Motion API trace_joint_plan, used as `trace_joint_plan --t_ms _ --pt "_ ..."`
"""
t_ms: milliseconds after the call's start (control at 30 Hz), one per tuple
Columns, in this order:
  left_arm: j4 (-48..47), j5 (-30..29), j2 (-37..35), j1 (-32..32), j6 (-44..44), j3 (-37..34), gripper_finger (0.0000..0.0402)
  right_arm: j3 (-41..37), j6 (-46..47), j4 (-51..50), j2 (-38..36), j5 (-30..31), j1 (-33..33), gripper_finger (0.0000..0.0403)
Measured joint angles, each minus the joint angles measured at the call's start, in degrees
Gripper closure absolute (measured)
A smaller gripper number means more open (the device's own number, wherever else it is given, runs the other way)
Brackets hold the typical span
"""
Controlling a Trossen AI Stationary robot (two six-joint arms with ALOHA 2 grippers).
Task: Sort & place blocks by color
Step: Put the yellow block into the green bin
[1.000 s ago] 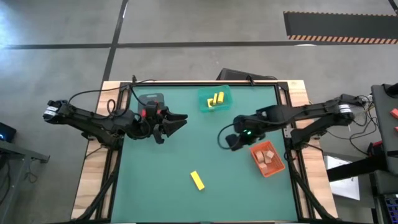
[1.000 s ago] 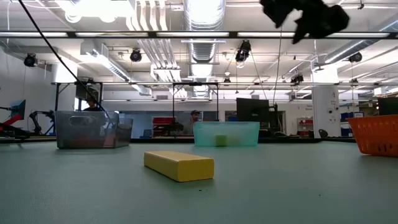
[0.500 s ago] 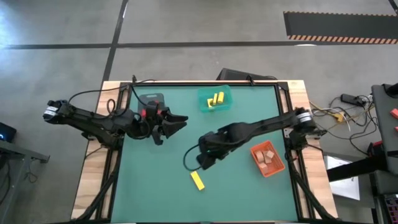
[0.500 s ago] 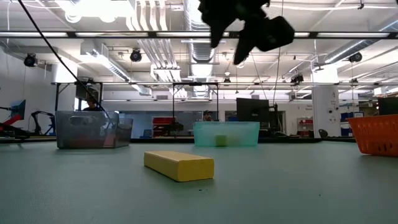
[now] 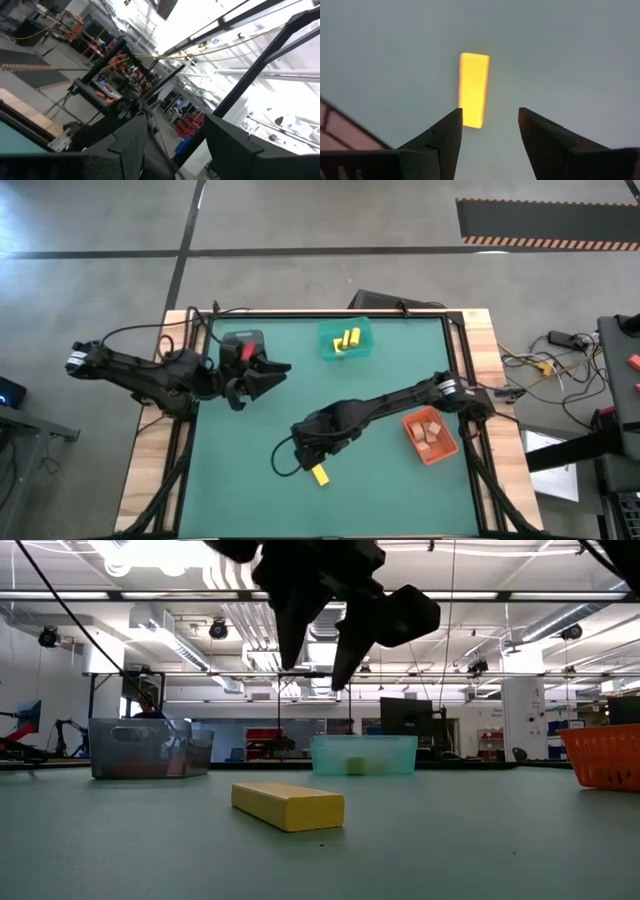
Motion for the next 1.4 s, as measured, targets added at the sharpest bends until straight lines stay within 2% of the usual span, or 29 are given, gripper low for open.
trace_joint_plan --t_ms 233,567,1400 --pt "-0.07 0.02 -1.99 0.07 0.13 0.0 0.022 7.79 1.02 -4.65 5.36 -0.18 0.11 0.0191" --pt "-0.11 0.02 -2.11 0.04 1.61 0.0 0.022 9.69 3.14 -4.66 8.14 -0.02 0.13 0.0129" --pt "-0.05 0.02 -2.32 0.04 4.41 0.02 0.022 8.7 4.7 -2.22 10.25 -0.05 1.27 0.0132"
